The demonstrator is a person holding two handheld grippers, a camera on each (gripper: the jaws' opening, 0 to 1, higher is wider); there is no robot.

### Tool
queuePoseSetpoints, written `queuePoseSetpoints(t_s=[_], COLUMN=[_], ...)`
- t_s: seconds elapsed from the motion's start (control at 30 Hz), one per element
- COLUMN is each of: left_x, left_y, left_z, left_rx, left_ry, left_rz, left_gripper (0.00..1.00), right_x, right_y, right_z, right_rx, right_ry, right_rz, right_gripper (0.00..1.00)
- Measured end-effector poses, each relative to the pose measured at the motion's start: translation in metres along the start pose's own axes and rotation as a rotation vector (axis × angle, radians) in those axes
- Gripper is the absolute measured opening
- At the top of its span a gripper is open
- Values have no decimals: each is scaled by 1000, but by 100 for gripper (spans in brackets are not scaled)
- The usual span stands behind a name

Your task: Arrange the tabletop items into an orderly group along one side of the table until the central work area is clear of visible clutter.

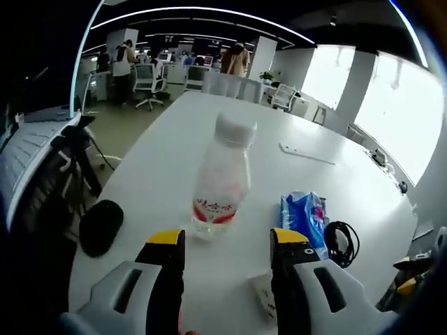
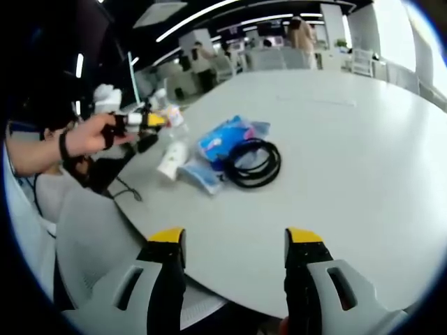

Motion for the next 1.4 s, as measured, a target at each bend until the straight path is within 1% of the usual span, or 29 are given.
queuePoseSetpoints(t_s=[0.03, 0.2, 0.37, 0.43, 0.77, 1.0, 1.4], left_x=[3, 27, 44, 48, 58, 64, 73], left_y=[0, -4, -13, -17, -27, -33, -41], left_z=[-2, -10, -15, -16, -15, -12, -6], left_rx=[1, 25, 60, 77, 130, 171, 206], left_ry=[2, 50, 86, 99, 127, 152, 200], left_rz=[-6, -35, -70, -79, -115, -162, -159], left_gripper=[48, 48, 49, 49, 49, 50, 51], right_x=[0, 0, 1, 1, 2, 3, 3], right_y=[0, 0, 2, 2, 2, 3, 5], right_z=[0, 0, 0, 0, 0, 1, 1], right_rx=[1, 0, -4, -4, -3, -4, -9], right_ry=[-1, -1, 3, 3, 5, 9, 13], right_rz=[0, 2, -1, 0, 1, 0, -5], right_gripper=[55, 55, 55, 55, 55, 55, 55])
Point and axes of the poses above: the point that each gripper's makers call its tool centre point, and the gripper's own axes: z roughly forward along the fingers, y roughly to its left, x roughly out of its underside, the point moved 7 cm from there along -z, roughly backward along the fingers, and after that the axes turned 1 degree about z, right-handed, at the moved point
